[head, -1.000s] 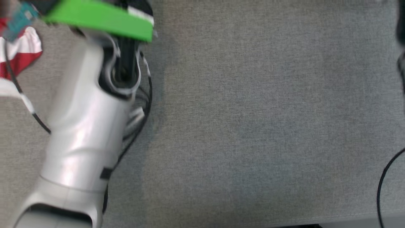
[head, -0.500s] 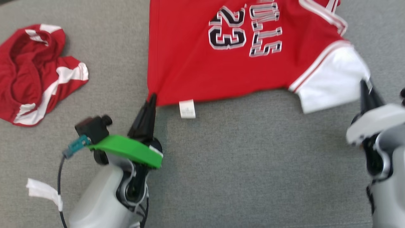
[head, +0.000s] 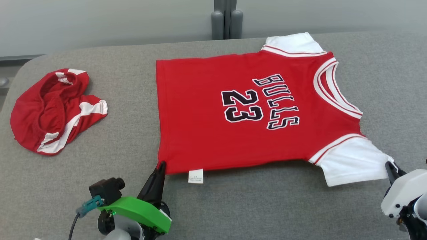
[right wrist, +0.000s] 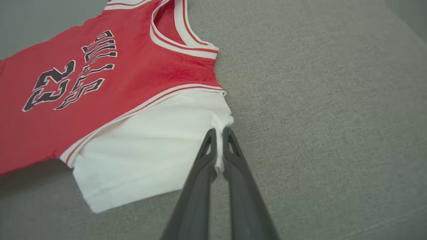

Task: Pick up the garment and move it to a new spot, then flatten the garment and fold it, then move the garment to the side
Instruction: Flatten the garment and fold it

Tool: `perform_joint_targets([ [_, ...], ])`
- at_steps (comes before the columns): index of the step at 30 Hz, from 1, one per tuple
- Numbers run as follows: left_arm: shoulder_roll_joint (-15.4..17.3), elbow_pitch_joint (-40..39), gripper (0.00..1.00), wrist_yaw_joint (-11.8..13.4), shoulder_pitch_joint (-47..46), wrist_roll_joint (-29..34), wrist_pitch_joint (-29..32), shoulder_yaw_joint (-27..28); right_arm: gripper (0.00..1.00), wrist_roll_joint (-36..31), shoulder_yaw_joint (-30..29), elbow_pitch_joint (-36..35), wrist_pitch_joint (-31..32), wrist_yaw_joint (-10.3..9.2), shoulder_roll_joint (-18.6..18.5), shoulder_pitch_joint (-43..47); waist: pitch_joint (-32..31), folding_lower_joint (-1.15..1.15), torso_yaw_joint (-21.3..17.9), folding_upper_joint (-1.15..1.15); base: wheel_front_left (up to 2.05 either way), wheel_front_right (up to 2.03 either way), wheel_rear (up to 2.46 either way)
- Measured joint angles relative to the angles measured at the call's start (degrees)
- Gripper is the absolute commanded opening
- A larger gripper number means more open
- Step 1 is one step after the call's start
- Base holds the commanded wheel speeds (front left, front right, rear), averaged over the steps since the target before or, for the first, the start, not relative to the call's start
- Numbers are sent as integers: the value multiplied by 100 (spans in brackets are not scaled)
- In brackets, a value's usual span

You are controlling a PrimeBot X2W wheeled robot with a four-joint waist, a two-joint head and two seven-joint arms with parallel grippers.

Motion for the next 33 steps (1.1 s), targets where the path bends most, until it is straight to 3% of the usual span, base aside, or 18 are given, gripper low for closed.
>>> perform_joint_targets([
  [11, 411, -270, 0, 556, 463, 88, 281, -31, 0, 446, 92, -133, 1050, 0, 5, 672, -94, 0, 133, 0, 0, 0, 0],
  [17, 481, -423, 0, 670, 579, 104, 397, -80, 0, 564, 86, -289, 1357, 0, 8, 807, -156, 0, 184, 0, 0, 0, 0],
  [25, 376, -641, 0, 634, 562, -26, 400, -15, 0, 359, 142, -605, 867, 0, 3, 464, -234, 0, 185, 0, 0, 0, 0],
  [33, 71, -296, 0, 625, -143, -51, 509, 2, 0, -10, 423, -237, 578, 0, 5, -329, -153, 0, 166, 0, 0, 0, 0],
])
